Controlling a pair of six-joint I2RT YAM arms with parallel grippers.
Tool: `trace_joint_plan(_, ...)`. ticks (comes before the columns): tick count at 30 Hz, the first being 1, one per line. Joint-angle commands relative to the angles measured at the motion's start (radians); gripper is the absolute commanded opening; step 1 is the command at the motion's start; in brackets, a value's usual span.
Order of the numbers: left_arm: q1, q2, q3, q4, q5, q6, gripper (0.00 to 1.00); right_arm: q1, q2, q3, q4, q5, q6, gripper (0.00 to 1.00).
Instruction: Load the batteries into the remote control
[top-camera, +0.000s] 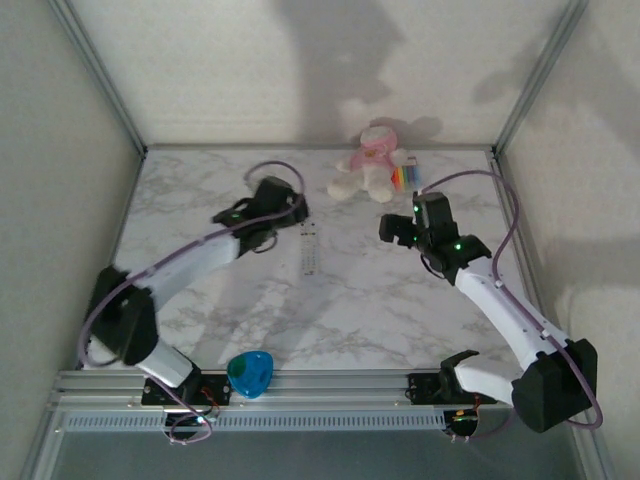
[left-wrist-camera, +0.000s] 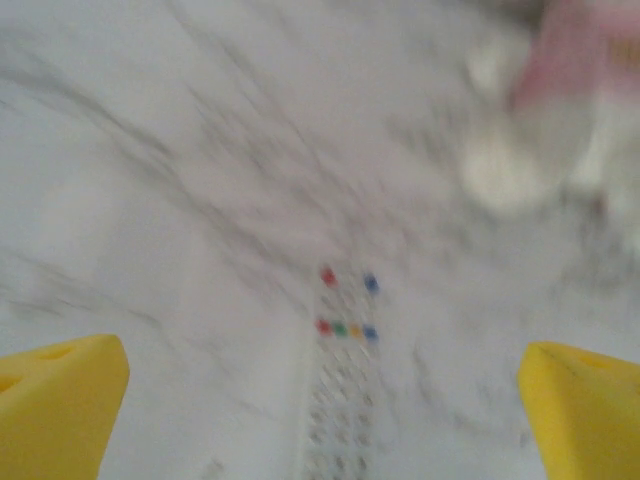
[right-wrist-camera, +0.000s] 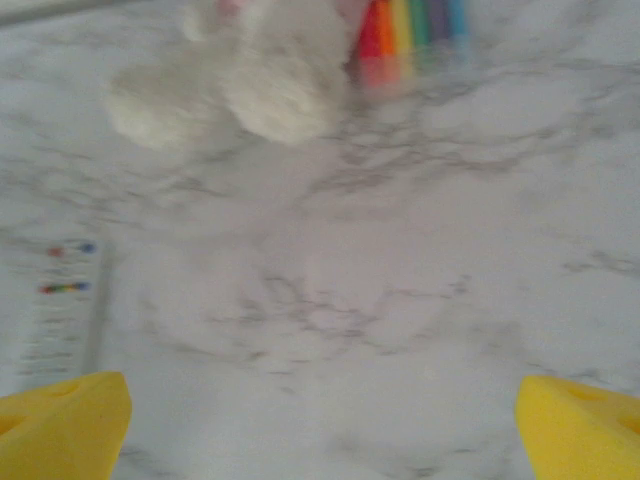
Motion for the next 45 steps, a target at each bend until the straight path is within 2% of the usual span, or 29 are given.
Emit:
trace_joint_plan(1,0.1,-0.177,-0.177,0.115,-0.24,0.022,0.99,-0.007,-0.034,-0.106,0.177,0.212,-0.175,0.99)
trace_joint_plan(4,0.179,-0.352,-0.398,0.29,-0.419,0.09,1.0,-0.012,-0.032,-0.217,0.318,0.32,-0.278,0.99)
trace_joint_plan(6,0.241,-0.449,-0.551,0.429,-0.459,0.177,1.0,-0.032,-0.015,-0.273,0.405,0.364,-0.307,0.99)
trace_joint_plan(10,0.379,-0.546,-0.8,0.679,-0.475,0.293,0.99,-0.085,0.041,-0.369,0.616,0.375,-0.317,0.99)
trace_joint_plan(13,0.492,-0.511,-0.915,0.846,-0.418,0.291,1.0,-0.122,0.107,-0.429,0.799,0.344,-0.35,0.99)
trace_joint_plan(15,0.521,-0.455,-0.971,0.986,-0.396,0.307,0.99,-0.149,0.166,-0.455,0.906,0.302,-0.373,0.99)
trace_joint_plan(17,0.54,-0.384,-0.991,1.1,-0.346,0.309,1.0,-0.177,0.226,-0.47,1.017,0.264,-0.382,0.99)
trace_joint_plan(23,0.566,-0.157,-0.93,1.339,-0.161,0.393,1.0,-0.267,0.361,-0.459,1.171,0.08,-0.347,0.99)
trace_joint_plan(24,0.569,-0.136,-0.916,1.346,-0.12,0.428,0.99,-0.283,0.348,-0.446,1.112,0.043,-0.329,0.99)
trace_joint_plan(26,0.574,-0.096,-0.906,1.408,-0.064,0.478,0.99,-0.334,0.36,-0.468,1.157,-0.096,-0.318,0.99)
trace_joint_plan(28,0.592,-0.035,-0.958,1.565,0.007,0.491,1.0,-0.343,0.391,-0.523,1.258,-0.135,-0.326,0.99)
trace_joint_plan(30,0.592,-0.007,-0.959,1.584,0.07,0.514,0.99,-0.346,0.389,-0.516,1.24,-0.144,-0.323,0.99)
trace_joint_plan(32,0.59,0.06,-0.973,1.683,0.104,0.535,1.0,-0.348,0.389,-0.516,1.239,-0.143,-0.325,0.99)
trace_joint_plan(33,0.589,0.038,-0.958,1.612,0.111,0.532,0.99,-0.348,0.387,-0.517,1.235,-0.144,-0.325,0.99)
trace_joint_plan(34,0.589,0.05,-0.962,1.648,0.109,0.534,1.0,-0.347,0.387,-0.515,1.239,-0.142,-0.325,0.99)
trace_joint_plan(45,0.572,0.048,-0.949,1.613,0.101,0.552,0.99,-0.348,0.389,-0.513,1.232,-0.145,-0.324,0.99)
